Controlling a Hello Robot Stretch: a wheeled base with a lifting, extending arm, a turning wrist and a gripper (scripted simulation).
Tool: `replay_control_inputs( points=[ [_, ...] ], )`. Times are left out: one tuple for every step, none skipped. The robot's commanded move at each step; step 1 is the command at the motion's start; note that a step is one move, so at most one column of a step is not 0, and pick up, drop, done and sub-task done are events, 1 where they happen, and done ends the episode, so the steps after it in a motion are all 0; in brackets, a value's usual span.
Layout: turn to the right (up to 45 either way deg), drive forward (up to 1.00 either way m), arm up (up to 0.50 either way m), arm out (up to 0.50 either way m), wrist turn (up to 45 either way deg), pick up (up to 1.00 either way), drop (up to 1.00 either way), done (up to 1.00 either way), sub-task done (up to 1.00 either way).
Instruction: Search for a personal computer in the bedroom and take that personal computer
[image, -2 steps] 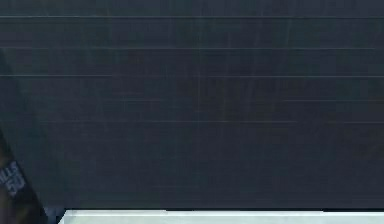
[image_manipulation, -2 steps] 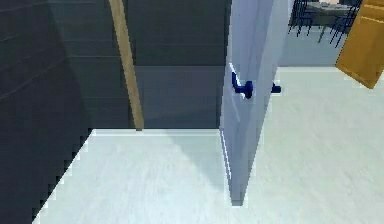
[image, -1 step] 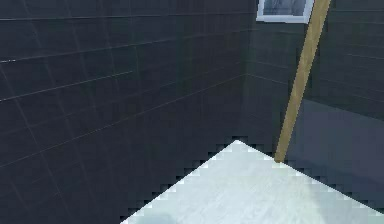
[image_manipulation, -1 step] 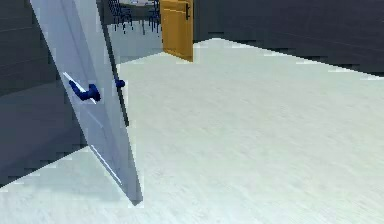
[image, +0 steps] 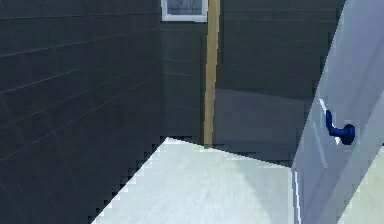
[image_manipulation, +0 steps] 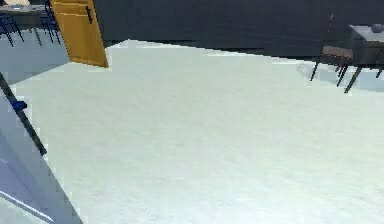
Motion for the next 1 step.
replay_control_inputs(
  points=[
    [0.0,0.8,0.0,0.0,0.0,0.0,0.0,0.0,0.0]
  ],
)
